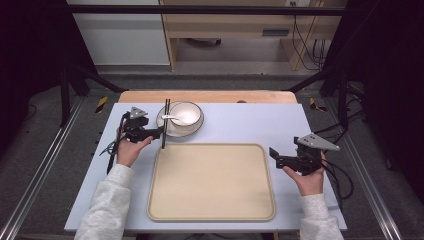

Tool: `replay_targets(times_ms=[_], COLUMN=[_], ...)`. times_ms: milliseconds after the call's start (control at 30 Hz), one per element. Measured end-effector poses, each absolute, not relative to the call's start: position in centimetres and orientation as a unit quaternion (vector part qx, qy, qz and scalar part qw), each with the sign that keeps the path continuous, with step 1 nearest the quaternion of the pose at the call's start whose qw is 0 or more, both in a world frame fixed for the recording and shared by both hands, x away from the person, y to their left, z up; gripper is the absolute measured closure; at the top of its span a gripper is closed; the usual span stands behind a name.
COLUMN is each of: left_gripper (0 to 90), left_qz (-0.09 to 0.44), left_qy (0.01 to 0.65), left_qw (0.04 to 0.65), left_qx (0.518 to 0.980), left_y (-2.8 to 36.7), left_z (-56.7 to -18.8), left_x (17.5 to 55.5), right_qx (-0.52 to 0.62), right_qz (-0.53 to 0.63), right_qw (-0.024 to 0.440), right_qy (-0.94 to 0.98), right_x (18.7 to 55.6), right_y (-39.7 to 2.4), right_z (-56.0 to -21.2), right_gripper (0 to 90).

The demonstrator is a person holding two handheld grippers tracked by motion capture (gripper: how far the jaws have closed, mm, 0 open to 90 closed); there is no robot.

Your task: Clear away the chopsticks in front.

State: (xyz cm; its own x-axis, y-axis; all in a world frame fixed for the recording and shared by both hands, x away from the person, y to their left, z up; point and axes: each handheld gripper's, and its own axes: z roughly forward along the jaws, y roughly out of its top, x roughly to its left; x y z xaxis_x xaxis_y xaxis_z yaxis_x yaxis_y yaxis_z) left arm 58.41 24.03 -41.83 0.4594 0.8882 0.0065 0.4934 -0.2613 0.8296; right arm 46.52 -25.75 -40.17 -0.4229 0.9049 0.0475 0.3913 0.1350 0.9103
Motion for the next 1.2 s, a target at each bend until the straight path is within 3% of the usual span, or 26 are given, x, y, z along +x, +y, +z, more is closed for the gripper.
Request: replay_targets(times_ms=[700, 1200], left_gripper=[48.3, 71.1], left_qz=[0.238, 0.23], left_qy=[0.475, 0.475], left_qw=[0.368, 0.354], left_qx=[0.763, 0.772], left_y=[23.4, 22.2], left_z=[-44.1, -44.6], left_x=[61.4, 62.0], right_qx=[0.461, 0.462], right_qz=[0.46, 0.46], right_qw=[0.273, 0.271], right_qy=[0.708, 0.709], right_x=[46.7, 46.7], right_y=[-25.5, -25.5], right_z=[-40.4, -40.5], right_gripper=[2.8, 2.8])
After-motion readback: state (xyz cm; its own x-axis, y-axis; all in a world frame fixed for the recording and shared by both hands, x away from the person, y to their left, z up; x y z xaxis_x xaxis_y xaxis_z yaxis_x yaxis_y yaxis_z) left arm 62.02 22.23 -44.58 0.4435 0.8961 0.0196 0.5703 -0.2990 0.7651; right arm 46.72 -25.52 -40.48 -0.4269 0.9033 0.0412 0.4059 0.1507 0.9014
